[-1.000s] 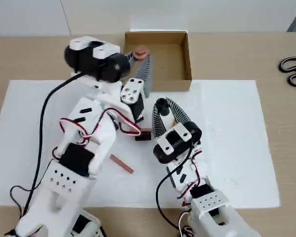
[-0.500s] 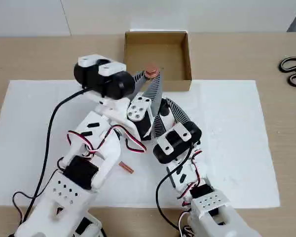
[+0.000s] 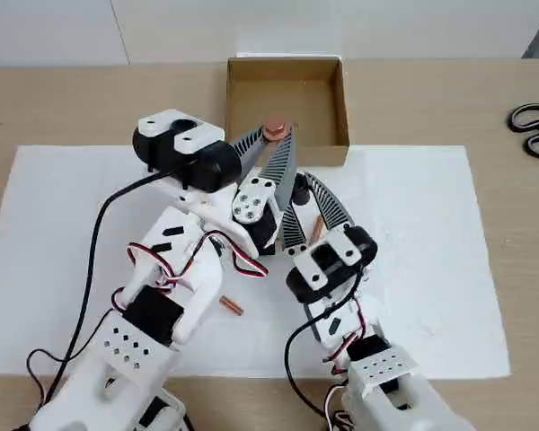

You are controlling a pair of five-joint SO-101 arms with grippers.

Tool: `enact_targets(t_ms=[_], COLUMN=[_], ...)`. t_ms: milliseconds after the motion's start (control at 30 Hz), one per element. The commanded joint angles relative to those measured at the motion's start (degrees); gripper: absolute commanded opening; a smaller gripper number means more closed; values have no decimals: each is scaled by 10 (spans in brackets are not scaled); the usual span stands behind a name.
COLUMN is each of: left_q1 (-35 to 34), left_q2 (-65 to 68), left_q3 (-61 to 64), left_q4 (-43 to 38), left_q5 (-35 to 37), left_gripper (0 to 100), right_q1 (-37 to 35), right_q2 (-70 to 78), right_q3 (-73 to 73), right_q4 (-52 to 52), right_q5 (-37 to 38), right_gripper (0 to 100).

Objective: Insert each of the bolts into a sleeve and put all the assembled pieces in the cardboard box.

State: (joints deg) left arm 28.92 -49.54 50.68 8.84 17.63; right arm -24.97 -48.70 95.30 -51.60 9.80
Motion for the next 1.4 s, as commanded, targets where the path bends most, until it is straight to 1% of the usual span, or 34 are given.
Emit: enact_targets(t_ms=[0, 400, 633, 933, 1100, 1367], left_q1=[3, 7, 16, 18, 18, 18], left_q2=[-18, -14, -14, -14, -14, -14], left_q3=[-6, -4, 29, 28, 28, 33], left_q4=[-18, -18, -18, -21, -59, -56], left_q5=[2, 3, 3, 2, 1, -52], left_gripper=[6, 6, 6, 6, 6, 6], right_q1=[1, 0, 0, 0, 0, 0], right_q2=[-11, -11, -11, -11, -11, -11], right_q3=[3, 3, 3, 3, 3, 3], right_q4=[-14, -14, -14, -14, -14, -14], right_q5=[-25, -27, -27, -25, -25, -25], right_gripper=[4, 4, 4, 4, 4, 4])
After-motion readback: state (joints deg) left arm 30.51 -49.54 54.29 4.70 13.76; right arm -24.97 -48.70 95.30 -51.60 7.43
